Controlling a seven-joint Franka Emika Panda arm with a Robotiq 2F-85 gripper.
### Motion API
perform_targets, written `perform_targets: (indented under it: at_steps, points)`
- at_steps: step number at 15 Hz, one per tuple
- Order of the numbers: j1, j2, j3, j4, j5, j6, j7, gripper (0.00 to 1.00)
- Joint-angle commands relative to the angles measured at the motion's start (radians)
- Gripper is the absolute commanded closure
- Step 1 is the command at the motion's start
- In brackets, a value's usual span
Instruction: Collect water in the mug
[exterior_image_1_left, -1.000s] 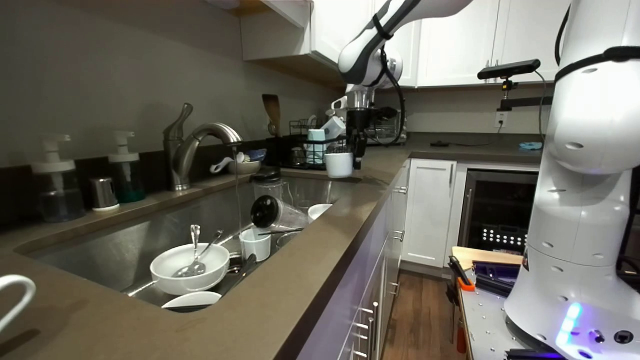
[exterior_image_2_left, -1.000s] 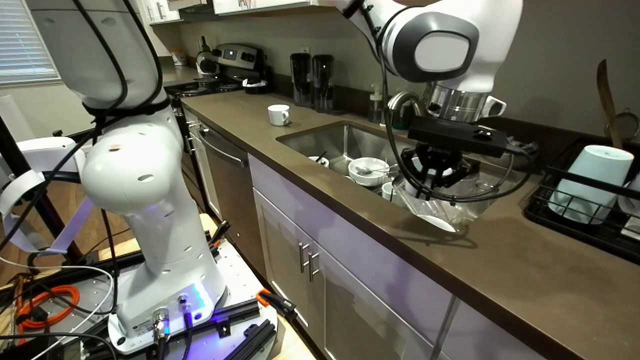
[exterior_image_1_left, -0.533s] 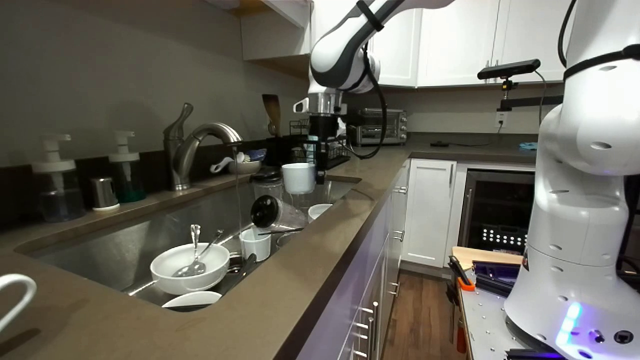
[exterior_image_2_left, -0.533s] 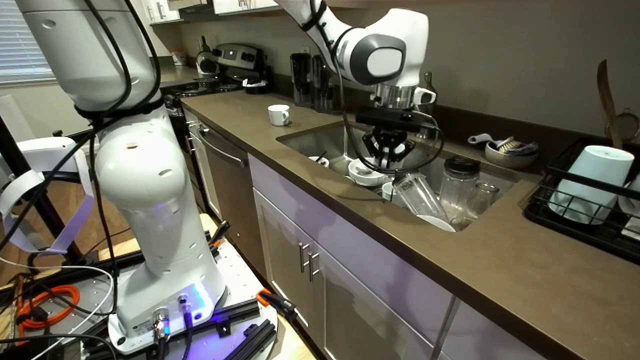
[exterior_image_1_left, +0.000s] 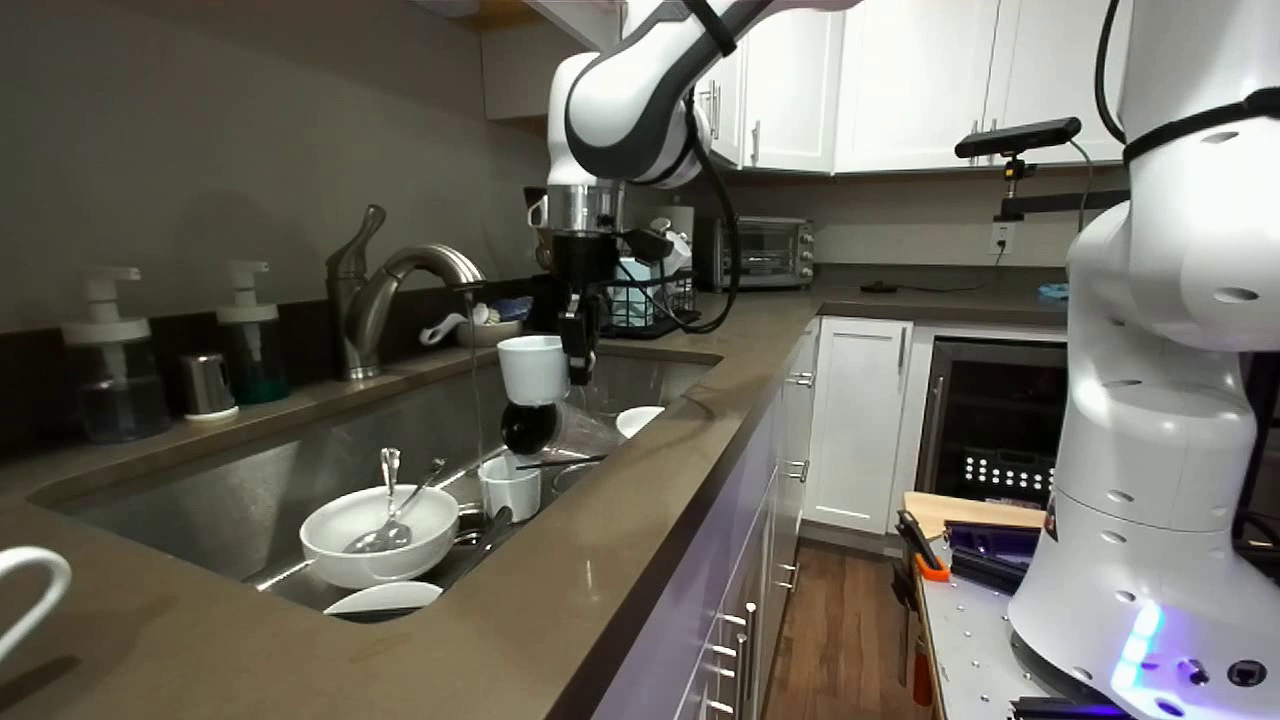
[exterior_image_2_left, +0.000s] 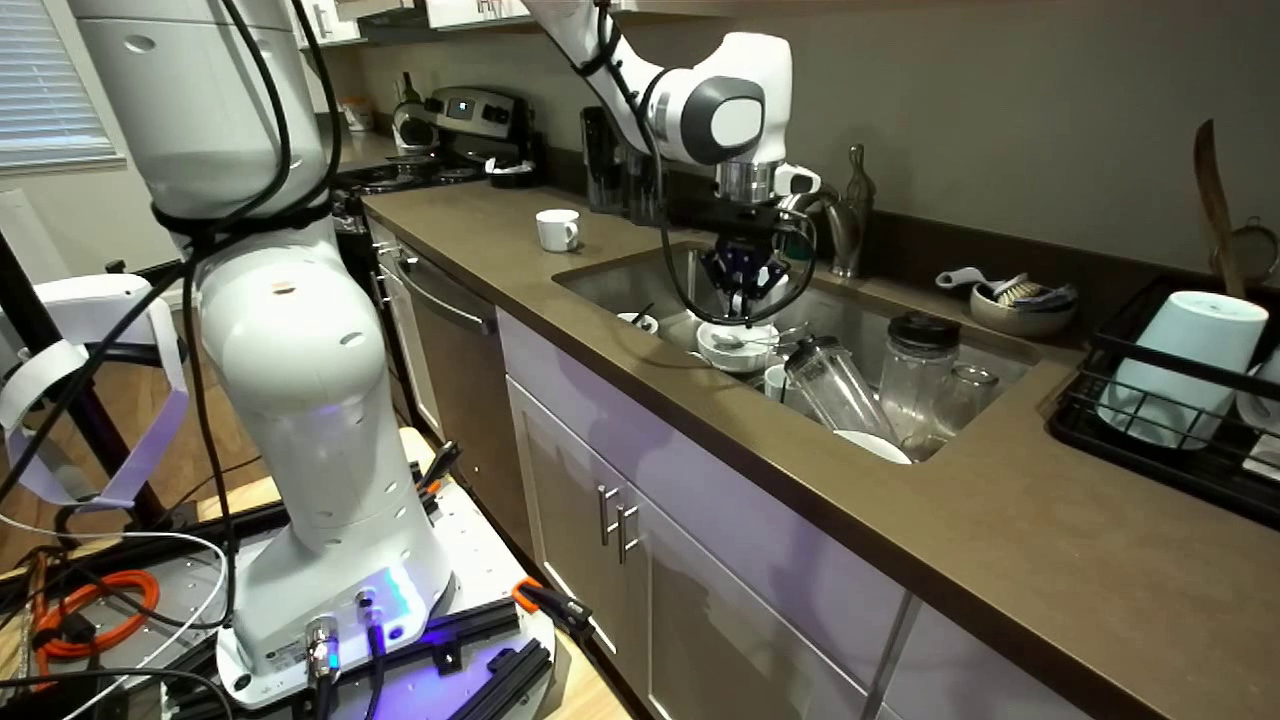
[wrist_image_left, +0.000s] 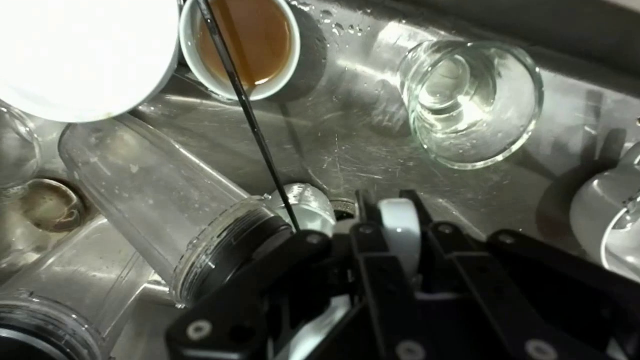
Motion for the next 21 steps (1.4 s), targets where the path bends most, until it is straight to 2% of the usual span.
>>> perform_targets:
  at_steps: [1,10,20,21]
  points:
    - [-0.008,0.076,-0.005,0.094,-0.019,0.008,0.092,0.94]
    - [-0.011,0.157,0.008,0.187,0.009,0.004,0.110,0.94]
    - [-0.009,0.156,0.030,0.177,0.005,-0.002,0.091,0.94]
    - [-0.009,0.157,0.031,0.176,0.005,-0.002,0.091,0.84]
